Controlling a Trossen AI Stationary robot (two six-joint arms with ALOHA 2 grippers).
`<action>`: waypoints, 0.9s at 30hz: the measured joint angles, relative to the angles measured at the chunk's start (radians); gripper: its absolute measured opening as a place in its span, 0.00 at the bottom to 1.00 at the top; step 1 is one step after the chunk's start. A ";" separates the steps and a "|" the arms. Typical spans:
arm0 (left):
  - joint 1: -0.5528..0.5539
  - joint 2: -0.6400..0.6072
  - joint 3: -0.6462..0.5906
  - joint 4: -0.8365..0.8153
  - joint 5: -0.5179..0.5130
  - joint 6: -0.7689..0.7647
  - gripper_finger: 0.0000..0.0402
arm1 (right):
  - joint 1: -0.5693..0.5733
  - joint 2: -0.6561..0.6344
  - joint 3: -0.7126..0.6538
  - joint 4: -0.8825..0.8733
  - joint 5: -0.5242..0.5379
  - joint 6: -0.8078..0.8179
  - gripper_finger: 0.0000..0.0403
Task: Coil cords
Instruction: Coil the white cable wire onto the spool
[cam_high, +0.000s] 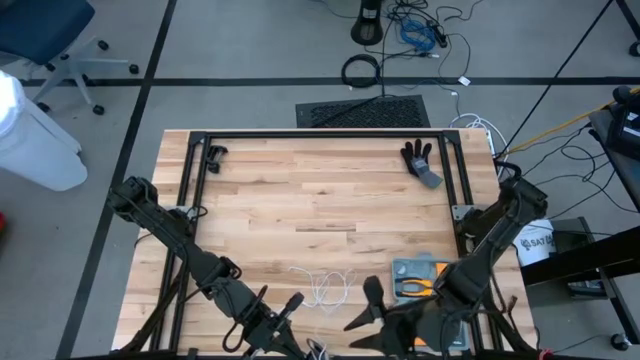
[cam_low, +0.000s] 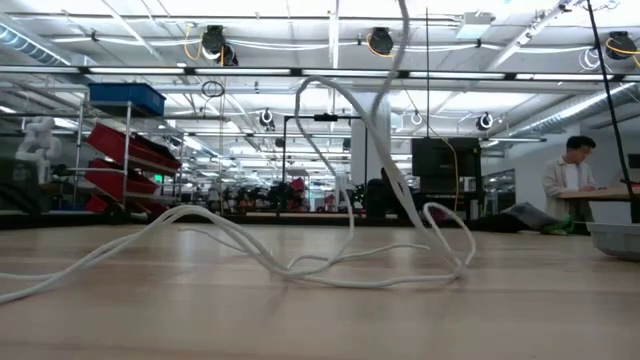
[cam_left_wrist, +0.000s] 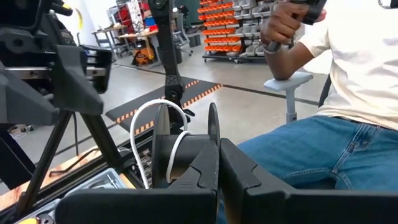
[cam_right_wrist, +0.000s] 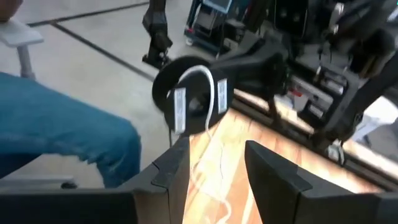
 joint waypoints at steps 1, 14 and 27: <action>0.002 0.000 0.000 0.000 0.000 0.000 0.00 | -0.006 0.009 0.000 0.030 0.000 -0.021 0.36; 0.004 0.000 0.000 -0.002 0.000 -0.007 0.00 | -0.085 0.045 0.000 0.155 -0.212 -0.035 0.37; 0.006 0.000 0.000 -0.002 0.000 -0.008 0.00 | -0.122 0.072 0.000 0.203 -0.290 -0.031 0.37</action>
